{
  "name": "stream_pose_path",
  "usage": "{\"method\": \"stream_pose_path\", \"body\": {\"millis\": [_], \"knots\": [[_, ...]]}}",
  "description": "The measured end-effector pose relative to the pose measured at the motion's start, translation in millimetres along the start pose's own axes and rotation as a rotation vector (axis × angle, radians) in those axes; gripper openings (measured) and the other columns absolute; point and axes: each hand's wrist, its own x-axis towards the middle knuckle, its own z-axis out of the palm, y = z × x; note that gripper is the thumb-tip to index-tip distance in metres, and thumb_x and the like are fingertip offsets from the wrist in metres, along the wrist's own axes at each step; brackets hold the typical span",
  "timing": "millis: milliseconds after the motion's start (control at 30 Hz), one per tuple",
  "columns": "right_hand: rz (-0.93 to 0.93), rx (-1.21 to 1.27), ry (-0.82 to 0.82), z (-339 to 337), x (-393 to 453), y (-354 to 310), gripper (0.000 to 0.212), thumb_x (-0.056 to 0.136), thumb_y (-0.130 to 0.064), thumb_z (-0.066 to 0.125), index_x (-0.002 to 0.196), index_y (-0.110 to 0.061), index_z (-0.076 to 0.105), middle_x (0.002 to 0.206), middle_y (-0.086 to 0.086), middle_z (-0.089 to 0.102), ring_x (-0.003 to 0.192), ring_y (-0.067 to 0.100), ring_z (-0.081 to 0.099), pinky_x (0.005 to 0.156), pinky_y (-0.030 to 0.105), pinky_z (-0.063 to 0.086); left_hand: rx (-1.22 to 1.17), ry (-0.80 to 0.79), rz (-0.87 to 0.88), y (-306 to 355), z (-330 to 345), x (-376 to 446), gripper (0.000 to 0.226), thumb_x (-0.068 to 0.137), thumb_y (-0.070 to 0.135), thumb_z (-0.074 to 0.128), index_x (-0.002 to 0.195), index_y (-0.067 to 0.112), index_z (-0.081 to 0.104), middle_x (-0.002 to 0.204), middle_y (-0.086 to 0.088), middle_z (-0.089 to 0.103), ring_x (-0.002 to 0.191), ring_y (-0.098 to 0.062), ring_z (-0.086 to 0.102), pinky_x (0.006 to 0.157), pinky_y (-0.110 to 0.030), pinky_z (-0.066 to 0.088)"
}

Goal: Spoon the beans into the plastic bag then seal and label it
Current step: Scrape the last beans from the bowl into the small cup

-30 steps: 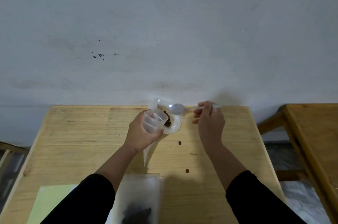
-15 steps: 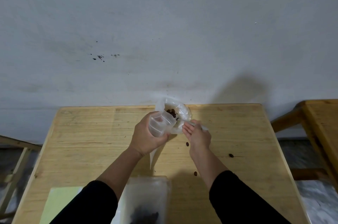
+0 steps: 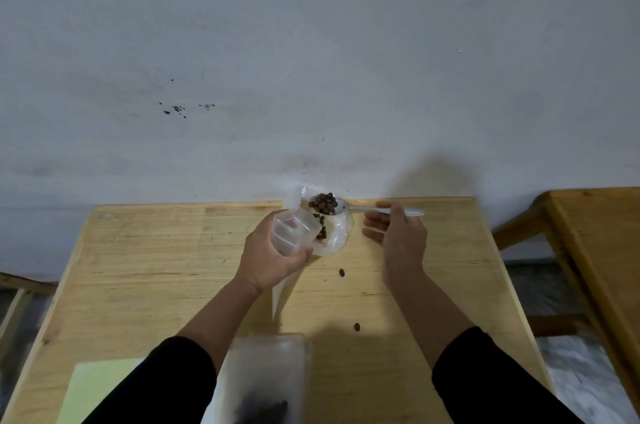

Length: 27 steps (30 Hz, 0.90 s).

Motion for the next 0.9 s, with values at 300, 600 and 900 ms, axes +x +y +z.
{"method": "stream_pose_path", "body": {"millis": [300, 600, 900], "knots": [[-0.233, -0.251, -0.134, 3.9, -24.0, -21.1, 0.034, 0.099, -0.021, 0.039, 0.084, -0.008, 0.065, 0.065, 0.006, 0.064, 0.056, 0.012, 0.061, 0.048, 0.023, 0.051, -0.001, 0.025, 0.038, 4.3, 1.4, -2.4, 0.067, 0.066, 0.032, 0.083, 0.121, 0.034, 0.046, 0.110, 0.009, 0.061, 0.103, -0.009, 0.057, 0.092, -0.032, 0.050], [-0.509, -0.272, -0.163, 1.3, -35.0, -12.3, 0.028, 0.100, -0.015, 0.038, 0.087, -0.011, 0.062, 0.066, 0.002, 0.063, 0.058, 0.007, 0.060, 0.046, 0.022, 0.050, -0.003, 0.047, 0.087, 8.5, -1.2, -7.6, 0.074, 0.058, 0.048, 0.076, 0.124, 0.045, 0.042, 0.110, 0.021, 0.056, 0.103, 0.000, 0.056, 0.088, -0.020, 0.047], [-0.164, -0.564, 0.087, -5.3, -6.3, 27.8, 0.033, 0.097, -0.013, 0.036, 0.084, 0.004, 0.061, 0.068, 0.010, 0.067, 0.055, 0.017, 0.063, 0.040, 0.007, 0.041, 0.050, 0.010, 0.222, 9.0, 3.1, -8.4, 0.075, 0.060, 0.043, 0.077, 0.127, 0.036, 0.046, 0.122, 0.021, 0.053, 0.106, 0.004, 0.055, 0.090, -0.002, 0.035]]}}
